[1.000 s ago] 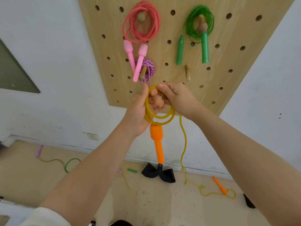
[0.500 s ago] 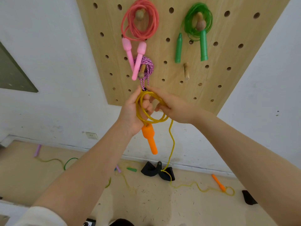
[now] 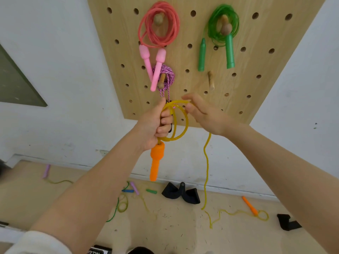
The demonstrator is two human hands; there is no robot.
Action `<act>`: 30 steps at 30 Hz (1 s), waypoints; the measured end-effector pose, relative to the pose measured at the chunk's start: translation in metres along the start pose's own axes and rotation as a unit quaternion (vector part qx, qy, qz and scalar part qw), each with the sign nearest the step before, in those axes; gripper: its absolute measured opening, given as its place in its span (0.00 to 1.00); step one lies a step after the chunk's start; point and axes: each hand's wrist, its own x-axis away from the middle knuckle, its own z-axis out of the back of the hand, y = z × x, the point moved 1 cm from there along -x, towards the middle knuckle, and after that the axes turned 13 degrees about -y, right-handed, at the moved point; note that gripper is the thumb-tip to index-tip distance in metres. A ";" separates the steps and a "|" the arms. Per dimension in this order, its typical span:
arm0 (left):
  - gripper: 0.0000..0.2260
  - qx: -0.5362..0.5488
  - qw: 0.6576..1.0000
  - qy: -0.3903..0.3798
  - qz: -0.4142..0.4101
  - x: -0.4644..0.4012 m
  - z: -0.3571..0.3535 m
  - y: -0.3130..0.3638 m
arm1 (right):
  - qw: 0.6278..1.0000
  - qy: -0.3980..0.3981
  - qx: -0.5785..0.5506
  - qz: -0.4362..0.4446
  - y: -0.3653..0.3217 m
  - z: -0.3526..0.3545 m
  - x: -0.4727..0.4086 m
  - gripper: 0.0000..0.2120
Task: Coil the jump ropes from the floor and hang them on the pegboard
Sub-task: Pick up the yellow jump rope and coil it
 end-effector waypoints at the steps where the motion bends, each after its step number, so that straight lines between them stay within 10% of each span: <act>1: 0.22 -0.006 1.000 0.005 0.005 -0.001 0.001 -0.001 | 1.000 -0.003 0.004 0.002 0.000 -0.001 0.000 0.16; 7: 0.27 0.103 0.989 -0.109 0.006 0.002 0.003 0.004 | 0.995 -0.097 0.004 -0.018 -0.004 -0.012 -0.010 0.10; 10: 0.24 0.323 0.903 -0.274 -0.070 0.004 0.013 0.009 | 0.972 -0.111 -0.209 0.005 0.005 -0.013 -0.007 0.16; 15: 0.17 0.437 0.839 -0.250 -0.204 0.012 0.055 0.014 | 0.944 -0.084 -0.311 -0.079 0.060 -0.014 0.013 0.09; 23: 0.09 0.105 0.974 0.055 -0.191 0.004 0.037 -0.005 | 0.965 -0.199 0.106 -0.131 0.042 -0.040 0.010 0.13; 30: 0.10 -0.233 0.971 0.001 -0.052 -0.001 0.003 -0.036 | 0.943 -0.187 0.271 0.055 -0.025 -0.027 -0.002 0.06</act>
